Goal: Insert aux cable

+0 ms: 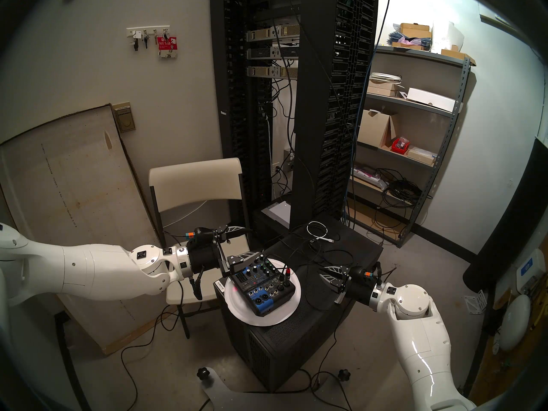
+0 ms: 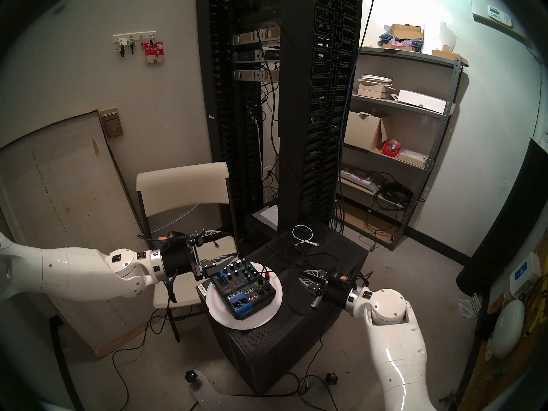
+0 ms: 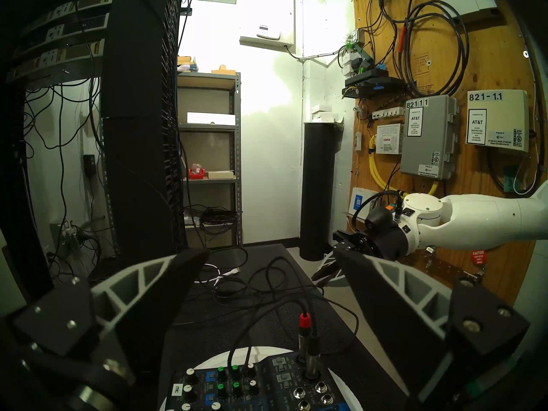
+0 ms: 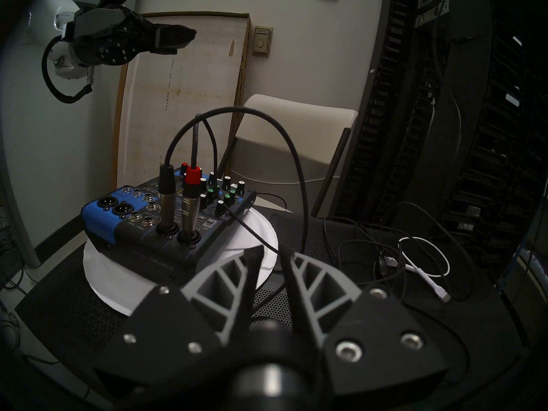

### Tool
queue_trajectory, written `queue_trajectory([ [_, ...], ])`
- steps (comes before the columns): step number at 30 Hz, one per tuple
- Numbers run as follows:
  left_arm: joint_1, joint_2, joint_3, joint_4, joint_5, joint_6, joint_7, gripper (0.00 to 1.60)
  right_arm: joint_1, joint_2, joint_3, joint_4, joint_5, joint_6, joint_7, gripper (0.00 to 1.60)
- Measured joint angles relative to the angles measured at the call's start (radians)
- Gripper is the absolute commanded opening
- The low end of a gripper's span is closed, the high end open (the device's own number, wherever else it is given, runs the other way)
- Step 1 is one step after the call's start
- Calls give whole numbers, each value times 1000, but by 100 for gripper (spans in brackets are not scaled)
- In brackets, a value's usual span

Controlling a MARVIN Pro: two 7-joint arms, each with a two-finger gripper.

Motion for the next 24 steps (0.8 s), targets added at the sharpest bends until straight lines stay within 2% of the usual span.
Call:
queue_trajectory([
  [24,0,-2,0,0,-2,-1,2,160,-1,-5,4,-1,-4,0,8,74],
])
